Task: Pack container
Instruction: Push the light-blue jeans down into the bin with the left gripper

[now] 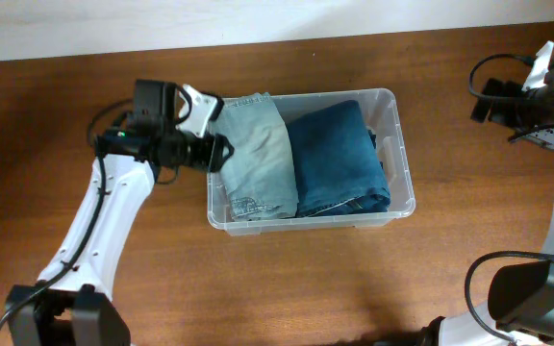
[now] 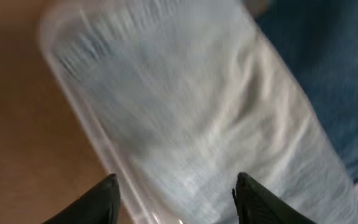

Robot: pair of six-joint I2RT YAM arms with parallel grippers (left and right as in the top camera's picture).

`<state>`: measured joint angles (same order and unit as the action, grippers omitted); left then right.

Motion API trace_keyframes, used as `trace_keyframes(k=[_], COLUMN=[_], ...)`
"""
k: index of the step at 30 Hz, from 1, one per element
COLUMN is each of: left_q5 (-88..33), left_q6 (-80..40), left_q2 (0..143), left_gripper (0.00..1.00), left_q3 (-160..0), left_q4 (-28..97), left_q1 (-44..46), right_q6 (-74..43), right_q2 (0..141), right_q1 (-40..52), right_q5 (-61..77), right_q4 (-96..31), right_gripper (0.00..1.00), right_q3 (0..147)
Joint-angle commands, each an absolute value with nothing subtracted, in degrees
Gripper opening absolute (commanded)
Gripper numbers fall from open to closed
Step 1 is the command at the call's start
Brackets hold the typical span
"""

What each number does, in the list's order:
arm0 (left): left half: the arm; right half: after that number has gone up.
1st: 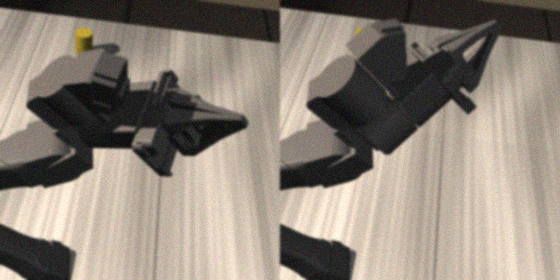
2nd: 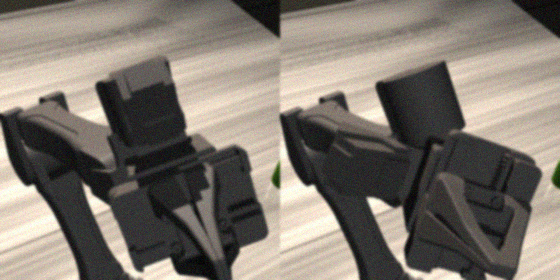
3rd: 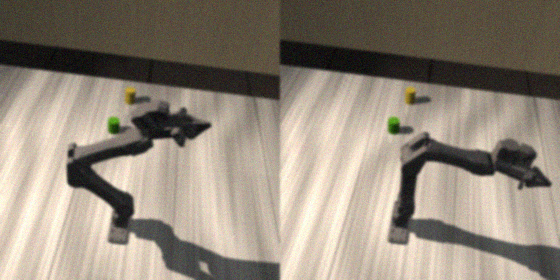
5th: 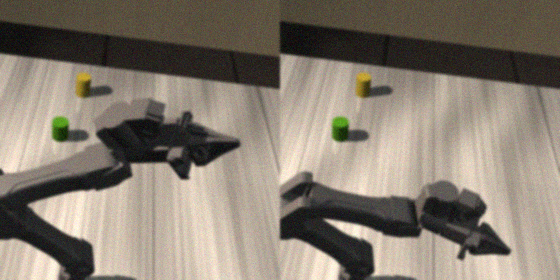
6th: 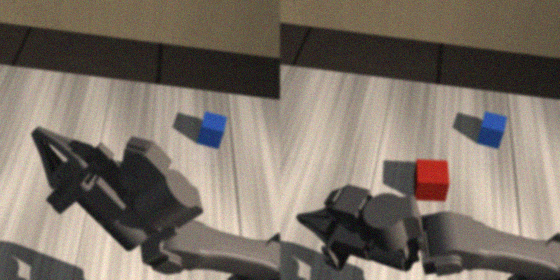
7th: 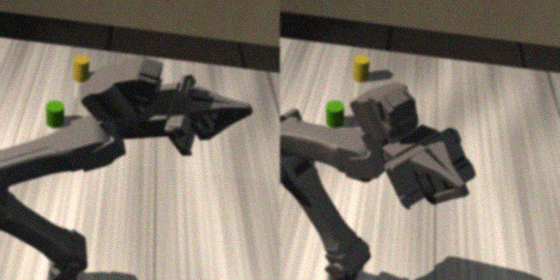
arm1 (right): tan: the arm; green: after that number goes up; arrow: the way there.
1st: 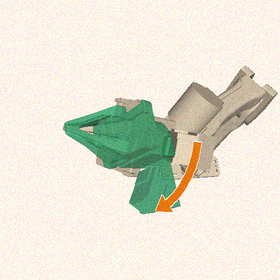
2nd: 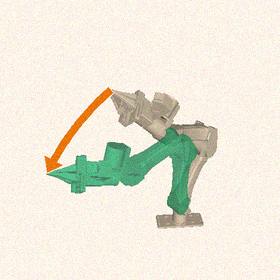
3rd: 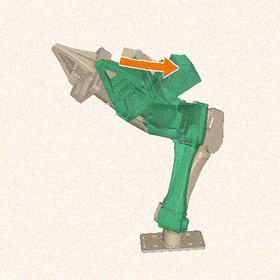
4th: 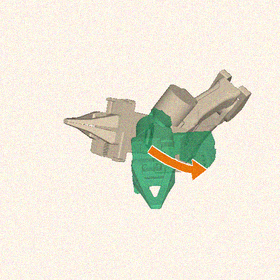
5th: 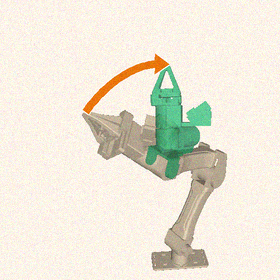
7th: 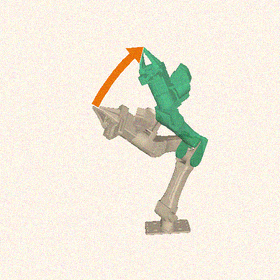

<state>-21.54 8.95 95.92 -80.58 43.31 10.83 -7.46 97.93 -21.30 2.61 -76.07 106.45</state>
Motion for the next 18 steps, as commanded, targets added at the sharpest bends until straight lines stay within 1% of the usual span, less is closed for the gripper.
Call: trace_keyframes(k=[1,2,3,5,6,7,8,11,15,18], left_q5=[-21.21,-23.16,-25.19,-29.06,-30.46,-30.96,-30.83,-29.91,-26.28,-20.99], left_q6=[9.54,9.54,9.54,9.56,9.56,9.56,9.61,11.27,10.50,9.91], left_q2=[95.74,95.74,95.74,95.74,95.74,95.74,95.74,95.90,95.90,96.77], left_gripper=[0.59,0.55,0.38,0.19,0.12,0.07,0.04,0.01,0.01,0.01], left_q3=[-86.04,-87.07,-87.94,-89.03,-89.25,-89.25,-89.25,-89.23,-89.23,-89.23], left_q4=[43.59,43.59,43.59,43.57,43.48,43.38,43.40,42.87,39.46,36.32], left_q1=[10.59,10.68,10.79,11.18,11.57,12.03,12.67,14.39,14.98,14.98], right_q6=[-7.35,-7.38,-7.38,-7.35,-7.35,-7.38,-7.38,-7.38,-7.38,-7.38], right_q2=[96.84,96.84,96.84,96.84,96.84,96.84,96.84,96.84,96.84,96.84], right_q1=[-21.41,-21.41,-21.41,-21.41,-21.41,-21.41,-21.41,-21.41,-21.41,-21.41], right_q5=[2.72,2.74,2.72,2.72,2.74,2.72,2.74,2.74,2.74,2.74], right_q4=[-76.07,-76.07,-76.07,-76.07,-76.07,-76.07,-76.05,-76.07,-76.07,-76.07], right_gripper=[0.98,0.98,0.98,0.98,0.99,0.98,0.99,0.99,0.98,0.98], right_q3=[106.13,106.13,106.13,106.13,106.13,106.13,106.13,106.13,106.13,106.13])
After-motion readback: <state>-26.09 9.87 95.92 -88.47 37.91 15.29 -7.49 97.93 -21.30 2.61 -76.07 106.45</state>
